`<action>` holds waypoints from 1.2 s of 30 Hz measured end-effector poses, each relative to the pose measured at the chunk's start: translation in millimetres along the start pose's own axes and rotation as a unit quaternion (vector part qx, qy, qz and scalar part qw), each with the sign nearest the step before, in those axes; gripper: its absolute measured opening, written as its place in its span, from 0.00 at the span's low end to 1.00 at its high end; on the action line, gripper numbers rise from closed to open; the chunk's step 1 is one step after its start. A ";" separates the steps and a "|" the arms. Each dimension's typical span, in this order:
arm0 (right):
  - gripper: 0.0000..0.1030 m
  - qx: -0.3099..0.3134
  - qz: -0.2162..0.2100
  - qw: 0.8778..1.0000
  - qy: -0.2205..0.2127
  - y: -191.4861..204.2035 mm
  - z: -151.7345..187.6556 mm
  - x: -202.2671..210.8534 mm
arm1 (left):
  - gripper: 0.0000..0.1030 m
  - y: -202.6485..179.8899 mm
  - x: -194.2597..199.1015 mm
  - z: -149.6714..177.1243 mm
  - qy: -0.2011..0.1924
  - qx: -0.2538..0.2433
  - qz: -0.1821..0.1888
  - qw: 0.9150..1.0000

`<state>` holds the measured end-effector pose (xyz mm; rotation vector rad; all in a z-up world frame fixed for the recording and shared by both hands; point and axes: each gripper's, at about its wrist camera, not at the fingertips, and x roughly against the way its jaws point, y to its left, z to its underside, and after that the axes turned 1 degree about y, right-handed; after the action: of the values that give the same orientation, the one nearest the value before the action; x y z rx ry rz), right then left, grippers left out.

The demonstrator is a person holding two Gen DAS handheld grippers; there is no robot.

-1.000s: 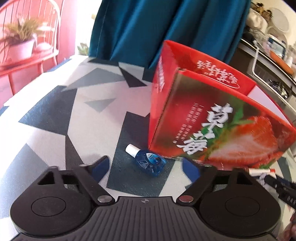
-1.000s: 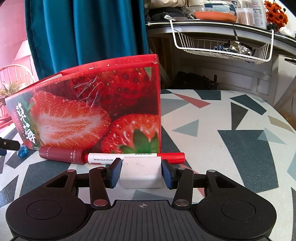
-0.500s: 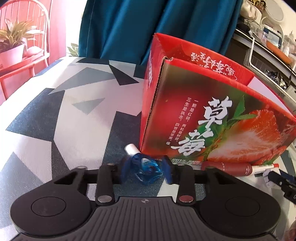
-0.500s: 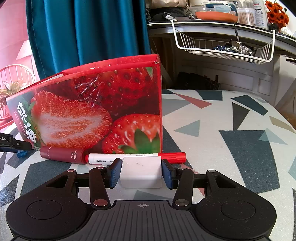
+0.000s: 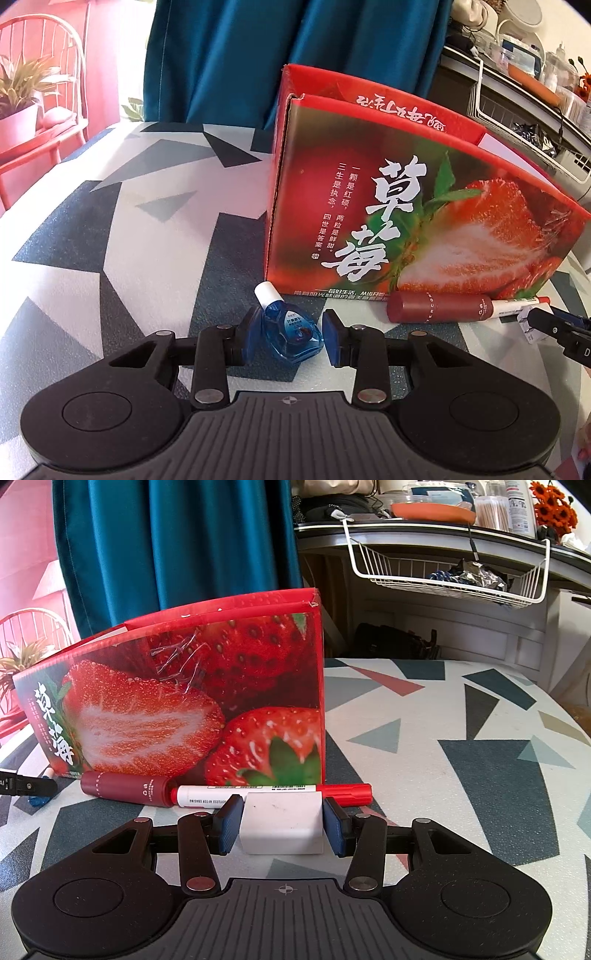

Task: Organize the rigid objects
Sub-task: 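Close the left tool on the small blue bottle and lift it, then carry the blue bottle with the left tool while the right tool carries the charger over the box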

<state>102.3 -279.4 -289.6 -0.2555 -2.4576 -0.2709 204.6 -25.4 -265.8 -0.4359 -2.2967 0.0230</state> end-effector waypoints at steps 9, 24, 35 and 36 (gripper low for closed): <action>0.42 -0.001 -0.002 1.000 0.000 0.0 -0.1 -0.5 | 0.37 -2.3 0.0 2.9 -0.008 -0.017 0.000 1.000; 0.41 0.004 -0.017 1.000 -0.011 -0.8 0.4 3.3 | 0.36 -4.9 12.7 6.5 -0.027 -0.024 0.029 0.999; 0.41 0.001 -0.022 1.000 -0.023 -3.8 0.8 16.6 | 0.36 -20.0 30.5 8.7 -0.044 -0.040 0.053 0.997; 0.41 -0.002 -0.021 0.999 -0.024 -5.0 0.5 18.7 | 0.36 -20.7 32.3 8.4 -0.047 -0.040 0.055 0.997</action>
<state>86.3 -282.0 -278.9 -0.2134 -2.5131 -0.2910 171.8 -33.6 -245.8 -0.6145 -2.3691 0.0055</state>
